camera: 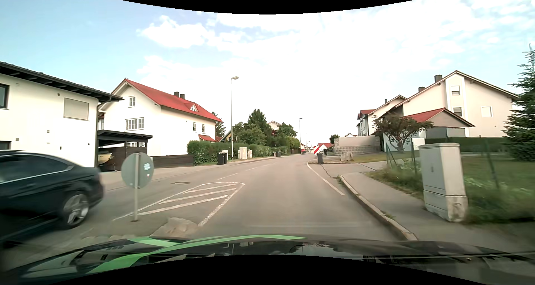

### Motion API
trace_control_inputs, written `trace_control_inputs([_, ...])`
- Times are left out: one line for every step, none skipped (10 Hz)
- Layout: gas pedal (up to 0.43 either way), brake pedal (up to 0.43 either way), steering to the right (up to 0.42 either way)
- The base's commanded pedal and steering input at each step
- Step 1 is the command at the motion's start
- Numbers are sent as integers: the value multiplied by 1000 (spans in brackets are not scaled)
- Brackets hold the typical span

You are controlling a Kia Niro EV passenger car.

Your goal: Follow the waypoints while adhering to traffic rules and regulations

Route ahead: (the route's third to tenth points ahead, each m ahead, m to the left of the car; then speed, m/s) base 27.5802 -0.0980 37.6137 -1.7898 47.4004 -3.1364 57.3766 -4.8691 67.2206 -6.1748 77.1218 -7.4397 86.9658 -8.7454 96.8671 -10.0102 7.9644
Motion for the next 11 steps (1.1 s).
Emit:
trace_control_inputs([209, 0, 6])
trace_control_inputs([209, 0, 6])
trace_control_inputs([209, 0, 6])
trace_control_inputs([209, 0, 6])
trace_control_inputs([209, 0, 6])
trace_control_inputs([209, 0, 6])
trace_control_inputs([209, 0, 5])
trace_control_inputs([209, 0, 6])
trace_control_inputs([209, 0, 5])
trace_control_inputs([209, 0, 5])
trace_control_inputs([209, 0, 5])
